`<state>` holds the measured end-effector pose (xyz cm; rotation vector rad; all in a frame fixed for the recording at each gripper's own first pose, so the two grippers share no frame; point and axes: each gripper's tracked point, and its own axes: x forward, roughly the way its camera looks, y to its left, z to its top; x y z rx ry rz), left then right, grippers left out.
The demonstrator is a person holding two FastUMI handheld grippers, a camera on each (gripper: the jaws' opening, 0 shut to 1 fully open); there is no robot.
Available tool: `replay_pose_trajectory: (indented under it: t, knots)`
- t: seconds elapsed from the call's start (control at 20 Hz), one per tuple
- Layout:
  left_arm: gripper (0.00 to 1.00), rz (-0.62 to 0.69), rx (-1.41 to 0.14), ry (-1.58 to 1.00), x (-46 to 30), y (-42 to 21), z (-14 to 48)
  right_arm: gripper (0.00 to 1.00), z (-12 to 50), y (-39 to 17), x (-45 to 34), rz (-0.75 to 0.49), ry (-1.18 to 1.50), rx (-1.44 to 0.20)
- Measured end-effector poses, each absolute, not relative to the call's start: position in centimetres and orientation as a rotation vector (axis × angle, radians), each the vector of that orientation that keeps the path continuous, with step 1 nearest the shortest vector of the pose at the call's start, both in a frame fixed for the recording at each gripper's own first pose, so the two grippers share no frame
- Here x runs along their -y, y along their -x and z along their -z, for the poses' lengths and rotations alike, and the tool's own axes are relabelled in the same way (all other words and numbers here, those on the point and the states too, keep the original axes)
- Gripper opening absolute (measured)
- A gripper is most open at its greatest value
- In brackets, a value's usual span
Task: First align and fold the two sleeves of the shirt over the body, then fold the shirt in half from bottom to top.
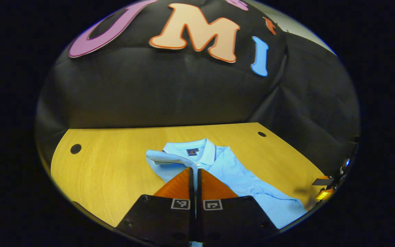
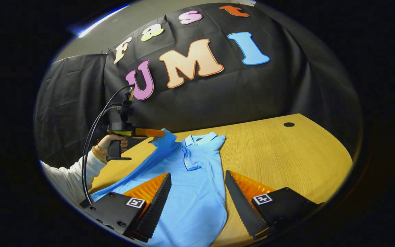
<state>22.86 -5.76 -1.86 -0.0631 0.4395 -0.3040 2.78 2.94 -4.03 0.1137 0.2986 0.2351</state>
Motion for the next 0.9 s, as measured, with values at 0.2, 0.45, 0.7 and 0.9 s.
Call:
replay_pose_trajectory:
  t: [0.2, 0.45, 0.7, 0.9]
  knots:
    - [0.0, 0.395, -0.451, -0.048, 11.1, -22.5, 2.4, 0.98, 4.1, -2.8, -3.1, -0.241, -0.114, -0.298]
    - [0.0, 0.429, -0.499, -0.176, 14.5, -21.9, 4.9, 0.98, 4.1, -2.5, -3.5, -0.25, -0.123, -0.298]
    - [0.12, 0.518, -0.526, -0.177, 17.6, -19.7, 6.1, 0.98, 4.4, -2.3, -4.0, -0.262, -0.125, -0.305]
    - [0.77, 0.501, -0.484, -0.197, 17.0, -17.5, 5.3, 0.98, 4.9, -1.6, -4.6, -0.271, -0.125, -0.32]
